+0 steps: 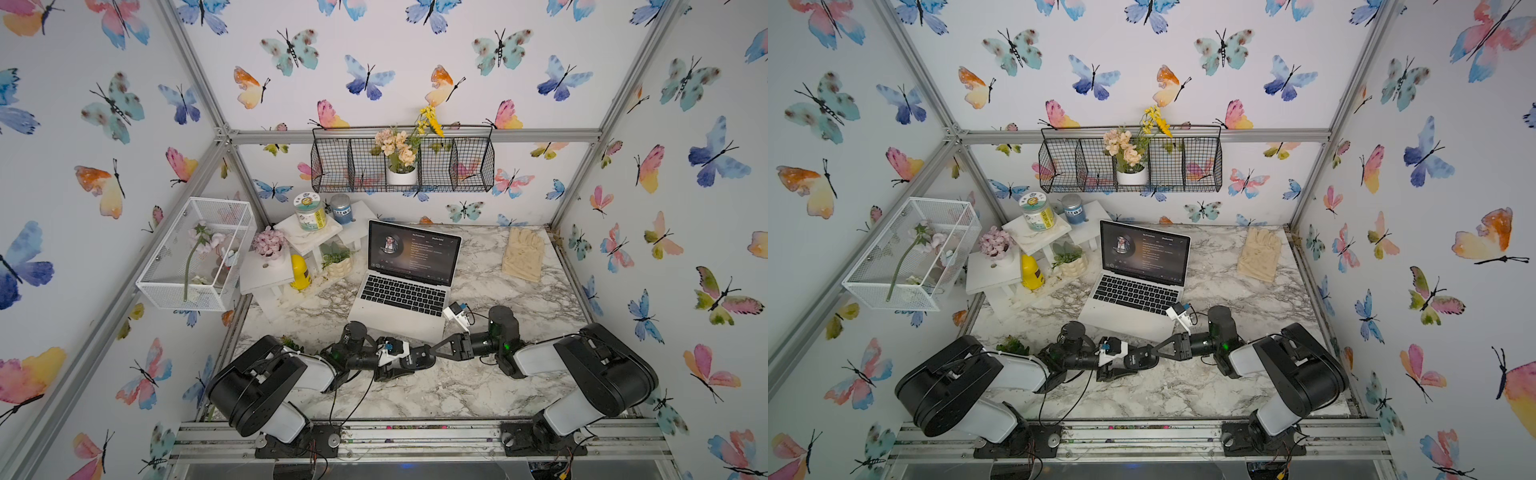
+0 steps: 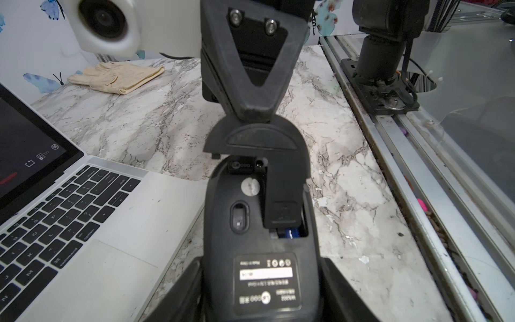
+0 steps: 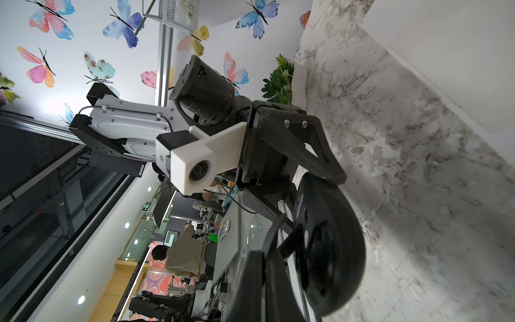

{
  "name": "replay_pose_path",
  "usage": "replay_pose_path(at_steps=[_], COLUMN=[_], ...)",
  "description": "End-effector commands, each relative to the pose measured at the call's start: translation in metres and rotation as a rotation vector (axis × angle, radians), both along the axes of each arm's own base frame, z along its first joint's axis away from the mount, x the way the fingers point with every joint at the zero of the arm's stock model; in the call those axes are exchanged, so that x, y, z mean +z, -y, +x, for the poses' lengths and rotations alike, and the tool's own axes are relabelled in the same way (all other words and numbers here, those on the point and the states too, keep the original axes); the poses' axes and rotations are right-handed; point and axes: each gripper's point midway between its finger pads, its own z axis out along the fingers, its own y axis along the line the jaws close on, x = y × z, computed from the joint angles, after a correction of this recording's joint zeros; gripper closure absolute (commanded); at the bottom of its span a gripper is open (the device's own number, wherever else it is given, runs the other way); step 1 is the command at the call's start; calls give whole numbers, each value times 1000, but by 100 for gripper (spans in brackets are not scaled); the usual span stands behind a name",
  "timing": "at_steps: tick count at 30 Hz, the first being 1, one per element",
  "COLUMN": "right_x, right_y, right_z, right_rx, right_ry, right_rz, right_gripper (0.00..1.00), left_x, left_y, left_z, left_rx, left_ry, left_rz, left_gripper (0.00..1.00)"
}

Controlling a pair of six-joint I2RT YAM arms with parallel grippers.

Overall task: Remove the wireless mouse receiver from the laptop
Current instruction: Close the lid on the mouse.

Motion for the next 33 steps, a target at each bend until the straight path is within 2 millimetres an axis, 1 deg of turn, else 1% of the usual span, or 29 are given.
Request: replay_pose_path(at_steps=[1, 3, 5, 8, 10, 14, 18, 22, 25, 29, 30, 31, 33], right_x=[-5, -8, -10, -8, -9, -7, -4, -3, -4, -17, -18, -22, -29], right_y=[2, 2, 2, 2, 2, 2, 2, 3, 4, 10, 12, 15, 22], right_z=[0, 1, 1, 1, 2, 3, 5, 8, 9, 15, 18, 23, 30], right_rx=[-19, -23, -19, -20, -20, -18, -25, -34, -33, -61, -85, -110, -136], right_ry=[-26, -34, -35, -30, -25, -9, 6, 29, 43, 58, 64, 77, 98], right_rz=[-5, -16, -27, -33, -50, -63, -91, -131, -161, -272, -301, -346, -441], right_gripper=[94, 87, 83, 78, 72, 67, 57, 49, 47, 43, 40, 35, 31], left_x=[26, 25, 25, 25, 25, 24, 23, 22, 21, 21, 21, 20, 19], left_y=[5, 4, 4, 4, 4, 3, 3, 2, 2, 2, 3, 3, 3], left_z=[-11, -11, -11, -9, -8, -7, -4, -2, -2, 0, 0, 1, 1], left_rx=[-76, -77, -75, -65, -59, -48, -35, -23, -19, -10, -11, -11, -12], left_ry=[55, 55, 56, 59, 63, 61, 63, 60, 58, 59, 56, 52, 50], left_rz=[-96, -96, -96, -93, -94, -87, -82, -77, -74, -70, -68, -64, -62], left_gripper=[100, 100, 100, 100, 100, 100, 100, 100, 100, 100, 100, 100, 100])
